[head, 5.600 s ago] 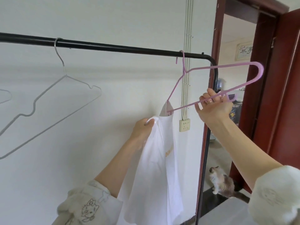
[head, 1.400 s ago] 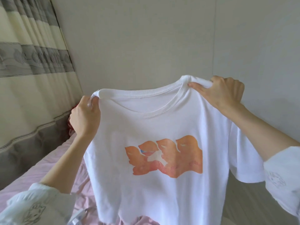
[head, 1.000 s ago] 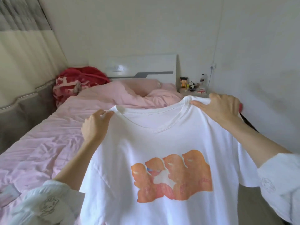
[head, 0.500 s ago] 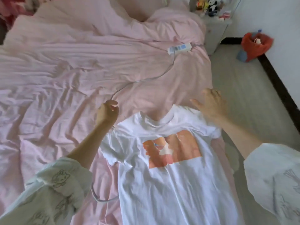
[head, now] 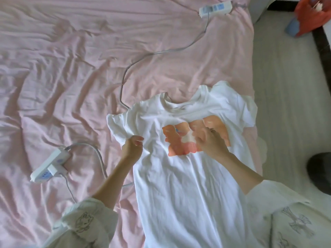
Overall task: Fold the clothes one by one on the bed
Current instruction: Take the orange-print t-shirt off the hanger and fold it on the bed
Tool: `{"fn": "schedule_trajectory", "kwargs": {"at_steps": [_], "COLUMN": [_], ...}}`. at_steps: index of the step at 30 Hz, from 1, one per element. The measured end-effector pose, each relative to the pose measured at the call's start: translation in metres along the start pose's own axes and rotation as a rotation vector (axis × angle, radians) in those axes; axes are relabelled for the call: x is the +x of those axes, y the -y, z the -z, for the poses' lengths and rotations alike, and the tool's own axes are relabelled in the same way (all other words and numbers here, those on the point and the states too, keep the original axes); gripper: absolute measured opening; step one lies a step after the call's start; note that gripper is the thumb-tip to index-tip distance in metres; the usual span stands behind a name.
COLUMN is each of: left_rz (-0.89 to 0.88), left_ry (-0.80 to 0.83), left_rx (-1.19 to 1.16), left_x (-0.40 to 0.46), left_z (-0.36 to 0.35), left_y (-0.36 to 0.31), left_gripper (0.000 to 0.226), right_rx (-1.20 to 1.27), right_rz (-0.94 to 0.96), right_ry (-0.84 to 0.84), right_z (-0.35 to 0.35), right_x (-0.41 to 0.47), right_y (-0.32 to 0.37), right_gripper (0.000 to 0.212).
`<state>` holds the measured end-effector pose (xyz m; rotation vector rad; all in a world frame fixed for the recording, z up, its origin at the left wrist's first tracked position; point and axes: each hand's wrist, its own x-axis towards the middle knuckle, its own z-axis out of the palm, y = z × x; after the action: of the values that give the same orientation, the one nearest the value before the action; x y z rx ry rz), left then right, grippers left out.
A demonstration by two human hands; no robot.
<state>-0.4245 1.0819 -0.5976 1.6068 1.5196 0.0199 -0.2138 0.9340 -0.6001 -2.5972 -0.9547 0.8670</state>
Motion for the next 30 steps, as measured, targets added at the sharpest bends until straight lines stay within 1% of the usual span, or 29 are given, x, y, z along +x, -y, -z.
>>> {"fn": "schedule_trajectory", "kwargs": {"at_steps": [2,4,8,10,12,13,15,17,19,21,22,24,26,28,30], "left_rz": [0.052,0.112,0.23,0.288,0.33,0.359,0.401,0.389,0.341,0.282,0.253,0.238,0.249,0.262,0.275], "left_ry": [0.013,0.02,-0.038,-0.032,-0.011,0.002,0.057,0.082,0.005,-0.09,-0.119,-0.161,-0.223,-0.286,-0.318], "left_rx": [-0.012,-0.062,-0.071,-0.118,-0.151,-0.179,-0.256,-0.253,-0.172,-0.173,-0.209,-0.273,-0.275,-0.276,-0.272], "left_x": [-0.024,-0.051,-0.108,-0.133,-0.153,-0.164,-0.183,-0.199,-0.21,-0.215,-0.217,-0.221,-0.218,-0.214,-0.212], "left_z": [-0.015,-0.029,-0.051,-0.06,-0.069,-0.073,-0.082,-0.089,-0.091,-0.089,-0.087,-0.081,-0.073,-0.064,-0.062], "left_y": [0.025,0.047,0.101,0.128,0.148,0.154,0.165,0.17,0.174,0.175,0.176,0.178,0.184,0.192,0.199], "left_gripper": [0.027,0.027,0.039,0.04,0.036,0.035,0.034,0.028,0.028,0.028,0.027,0.026,0.033,0.044,0.049], "right_rx": [-0.012,-0.08,-0.11,-0.146,-0.164,-0.175,-0.182,-0.123,-0.056,-0.034,-0.026,0.017,0.138,0.324,0.584], "right_rz": [0.004,0.024,0.079,0.154,0.208,0.225,0.21,0.131,0.072,0.007,-0.069,-0.243,-0.395,-0.586,-0.804], "right_ry": [0.055,0.104,0.114,0.075,0.028,0.003,-0.049,-0.116,-0.176,-0.205,-0.184,-0.136,-0.139,-0.17,-0.155], "right_z": [-0.02,-0.039,-0.069,-0.082,-0.093,-0.098,-0.103,-0.106,-0.105,-0.102,-0.099,-0.095,-0.093,-0.092,-0.091], "right_x": [-0.028,-0.058,-0.116,-0.141,-0.162,-0.172,-0.186,-0.196,-0.204,-0.207,-0.209,-0.21,-0.211,-0.212,-0.215], "right_y": [-0.013,-0.028,-0.075,-0.1,-0.123,-0.133,-0.148,-0.162,-0.175,-0.186,-0.191,-0.204,-0.213,-0.222,-0.227], "right_gripper": [0.044,0.045,0.041,0.038,0.045,0.048,0.046,0.041,0.041,0.037,0.036,0.041,0.043,0.046,0.054]}}
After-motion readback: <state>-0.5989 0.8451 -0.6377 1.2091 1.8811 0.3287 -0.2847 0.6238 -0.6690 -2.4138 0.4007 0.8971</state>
